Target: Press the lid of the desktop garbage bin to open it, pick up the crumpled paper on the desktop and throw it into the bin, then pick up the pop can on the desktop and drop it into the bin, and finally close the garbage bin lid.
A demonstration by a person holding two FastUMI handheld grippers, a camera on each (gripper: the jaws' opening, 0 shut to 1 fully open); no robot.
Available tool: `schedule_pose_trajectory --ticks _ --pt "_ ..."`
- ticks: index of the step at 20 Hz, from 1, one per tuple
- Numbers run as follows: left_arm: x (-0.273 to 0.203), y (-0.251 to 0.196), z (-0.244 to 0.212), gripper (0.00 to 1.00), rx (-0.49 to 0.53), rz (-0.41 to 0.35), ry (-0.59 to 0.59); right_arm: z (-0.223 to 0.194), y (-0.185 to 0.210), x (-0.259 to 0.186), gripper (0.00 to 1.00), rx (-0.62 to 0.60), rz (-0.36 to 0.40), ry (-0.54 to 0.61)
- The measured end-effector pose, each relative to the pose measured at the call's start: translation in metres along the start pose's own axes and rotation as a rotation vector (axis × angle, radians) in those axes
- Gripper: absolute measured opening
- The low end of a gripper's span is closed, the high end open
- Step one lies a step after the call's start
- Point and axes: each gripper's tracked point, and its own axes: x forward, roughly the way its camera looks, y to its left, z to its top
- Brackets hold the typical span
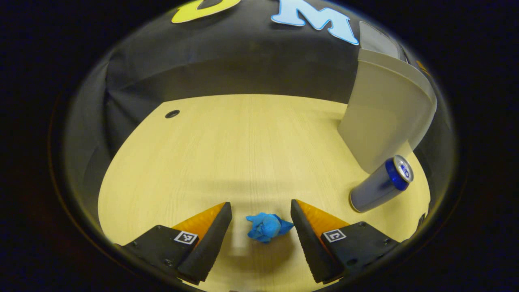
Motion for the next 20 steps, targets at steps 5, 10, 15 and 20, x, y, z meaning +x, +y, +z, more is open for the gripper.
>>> schedule_pose_trajectory --ticks 5,10,15,20 --pt "0.009 0.003 -0.017 0.97 0.014 0.003 0.042 -0.007 -0.001 0.003 0.01 -0.003 -0.009 0.023" --pt "0.015 0.000 -0.017 0.96 0.089 0.019 0.032 -0.009 -0.002 0.005 0.01 -0.006 -0.015 0.034" --pt "0.016 0.006 -0.015 0.65 0.078 0.047 0.025 -0.012 -0.001 0.006 0.01 -0.003 -0.015 0.043" --pt "0.013 0.008 -0.016 0.36 0.062 0.069 0.036 -0.012 0.000 0.005 0.01 -0.002 -0.009 0.045"
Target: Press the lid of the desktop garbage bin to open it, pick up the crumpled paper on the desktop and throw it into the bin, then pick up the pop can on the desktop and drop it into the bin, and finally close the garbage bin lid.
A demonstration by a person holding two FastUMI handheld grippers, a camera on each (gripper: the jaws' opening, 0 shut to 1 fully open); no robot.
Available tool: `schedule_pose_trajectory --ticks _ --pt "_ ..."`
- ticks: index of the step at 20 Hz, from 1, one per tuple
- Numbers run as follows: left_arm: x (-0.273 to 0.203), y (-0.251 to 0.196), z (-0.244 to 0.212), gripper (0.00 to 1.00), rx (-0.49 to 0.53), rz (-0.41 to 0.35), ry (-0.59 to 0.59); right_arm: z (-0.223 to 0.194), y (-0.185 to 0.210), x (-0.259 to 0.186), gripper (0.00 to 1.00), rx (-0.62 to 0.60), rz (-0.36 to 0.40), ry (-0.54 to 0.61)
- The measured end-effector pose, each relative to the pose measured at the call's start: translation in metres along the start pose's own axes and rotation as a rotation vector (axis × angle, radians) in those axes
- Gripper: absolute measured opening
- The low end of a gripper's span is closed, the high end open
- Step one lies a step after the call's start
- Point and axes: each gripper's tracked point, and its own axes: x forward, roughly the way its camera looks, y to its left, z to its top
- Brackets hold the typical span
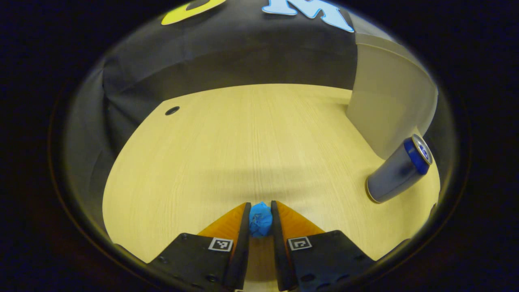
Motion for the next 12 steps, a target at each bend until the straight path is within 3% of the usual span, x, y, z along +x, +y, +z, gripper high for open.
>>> schedule_pose_trajectory --ticks 7,9,10,12 --pt "-0.013 -0.003 0.030 0.37 0.013 0.002 -0.073 -0.002 0.000 -0.005 0.01 -0.002 0.009 0.000" --pt "-0.020 -0.010 0.044 0.33 0.036 -0.007 -0.110 -0.003 0.000 -0.008 0.01 0.001 0.014 -0.002" --pt "-0.023 -0.015 0.050 0.37 0.050 -0.014 -0.127 -0.004 0.000 -0.011 0.01 0.002 0.016 -0.003" --pt "-0.032 -0.022 0.061 0.33 0.077 -0.024 -0.156 -0.008 0.000 -0.016 0.01 0.008 0.020 0.000"
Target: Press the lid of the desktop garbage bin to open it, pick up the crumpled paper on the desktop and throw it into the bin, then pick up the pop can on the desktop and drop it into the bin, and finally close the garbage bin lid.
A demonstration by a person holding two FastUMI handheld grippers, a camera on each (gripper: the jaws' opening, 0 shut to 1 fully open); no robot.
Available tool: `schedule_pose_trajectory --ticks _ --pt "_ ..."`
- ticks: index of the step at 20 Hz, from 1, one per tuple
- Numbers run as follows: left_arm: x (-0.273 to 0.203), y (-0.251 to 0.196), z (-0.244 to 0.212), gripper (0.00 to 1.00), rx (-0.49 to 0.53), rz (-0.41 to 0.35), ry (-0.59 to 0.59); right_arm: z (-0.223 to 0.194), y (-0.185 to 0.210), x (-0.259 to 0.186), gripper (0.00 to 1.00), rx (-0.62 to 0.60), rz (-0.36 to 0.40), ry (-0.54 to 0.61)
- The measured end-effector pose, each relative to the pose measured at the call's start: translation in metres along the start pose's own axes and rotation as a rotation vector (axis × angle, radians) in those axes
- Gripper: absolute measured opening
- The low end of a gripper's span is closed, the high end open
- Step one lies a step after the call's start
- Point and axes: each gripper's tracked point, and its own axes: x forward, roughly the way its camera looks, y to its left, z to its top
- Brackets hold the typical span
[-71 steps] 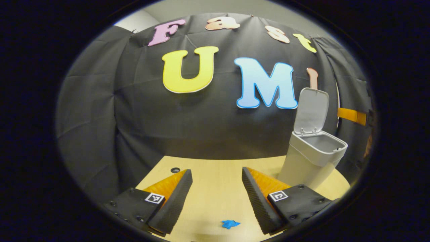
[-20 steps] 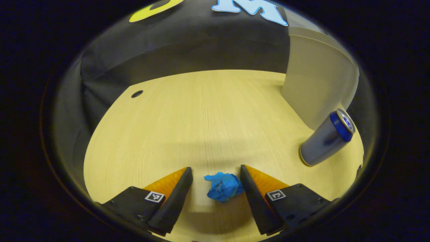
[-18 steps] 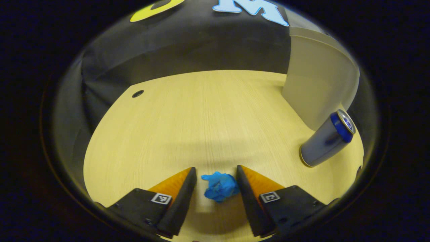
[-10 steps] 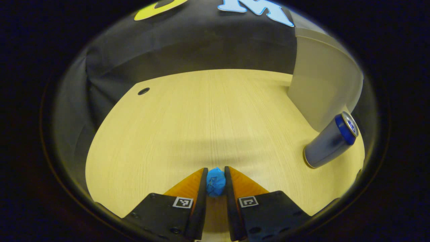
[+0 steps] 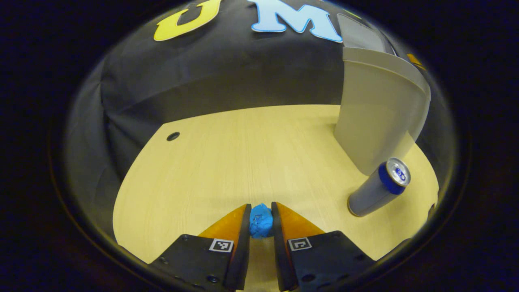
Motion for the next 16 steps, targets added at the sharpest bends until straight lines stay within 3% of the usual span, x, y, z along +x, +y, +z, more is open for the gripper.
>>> schedule_pose_trajectory --ticks 2,6,10,16 --pt "-0.007 -0.008 0.012 0.37 0.012 -0.009 -0.023 -0.004 -0.001 -0.004 0.01 0.008 0.003 0.003" --pt "-0.022 -0.015 0.050 0.33 -0.007 -0.018 -0.100 -0.013 -0.004 -0.012 0.01 0.026 0.003 0.012" --pt "-0.035 -0.022 0.093 0.37 -0.008 -0.032 -0.182 -0.022 -0.010 -0.019 0.01 0.039 -0.002 0.024" --pt "-0.058 -0.049 0.168 0.34 0.016 -0.085 -0.322 -0.029 -0.021 -0.024 0.01 0.059 -0.020 0.033"
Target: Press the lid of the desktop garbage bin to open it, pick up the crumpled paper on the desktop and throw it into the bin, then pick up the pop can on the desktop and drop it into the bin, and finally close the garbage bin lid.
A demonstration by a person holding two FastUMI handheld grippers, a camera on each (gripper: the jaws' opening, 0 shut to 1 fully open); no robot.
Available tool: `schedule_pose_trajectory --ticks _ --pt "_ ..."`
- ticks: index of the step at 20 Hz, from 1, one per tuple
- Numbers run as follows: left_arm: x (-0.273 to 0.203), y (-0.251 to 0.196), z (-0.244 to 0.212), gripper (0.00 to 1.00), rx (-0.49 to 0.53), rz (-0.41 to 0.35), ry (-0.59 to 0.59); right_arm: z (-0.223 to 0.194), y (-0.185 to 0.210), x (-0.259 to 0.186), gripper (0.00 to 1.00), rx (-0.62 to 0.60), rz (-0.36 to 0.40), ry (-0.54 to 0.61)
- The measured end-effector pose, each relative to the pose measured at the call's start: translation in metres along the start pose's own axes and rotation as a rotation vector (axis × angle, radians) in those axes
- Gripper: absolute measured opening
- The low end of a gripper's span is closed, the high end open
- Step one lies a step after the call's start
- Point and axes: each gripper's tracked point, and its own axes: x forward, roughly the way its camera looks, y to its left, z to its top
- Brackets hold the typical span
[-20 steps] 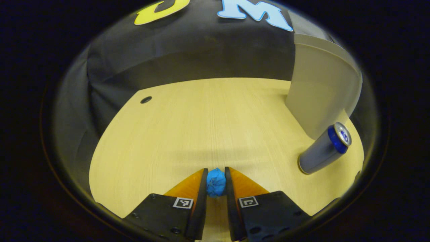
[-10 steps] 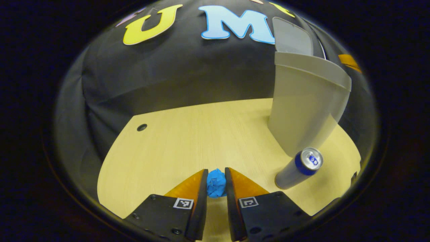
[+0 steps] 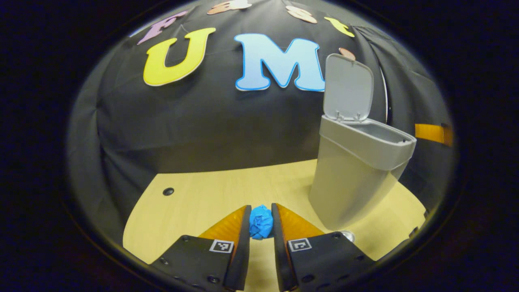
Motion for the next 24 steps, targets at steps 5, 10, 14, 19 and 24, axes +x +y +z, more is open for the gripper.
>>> schedule_pose_trajectory --ticks 5,10,14,19,24 --pt "0.002 -0.046 0.062 0.34 0.058 -0.089 -0.103 -0.009 -0.009 -0.001 0.01 0.016 -0.016 0.011" --pt "0.012 -0.101 0.106 0.35 0.108 -0.175 -0.168 -0.012 -0.023 -0.006 0.01 0.035 -0.044 0.013" --pt "0.015 -0.138 0.127 0.36 0.129 -0.245 -0.203 -0.015 -0.041 -0.012 0.01 0.052 -0.085 0.014" --pt "0.022 -0.181 0.146 0.34 0.144 -0.316 -0.230 -0.022 -0.063 -0.021 0.01 0.080 -0.139 0.022" --pt "0.032 -0.211 0.148 0.36 0.179 -0.357 -0.234 -0.028 -0.079 -0.031 0.01 0.096 -0.179 0.033"
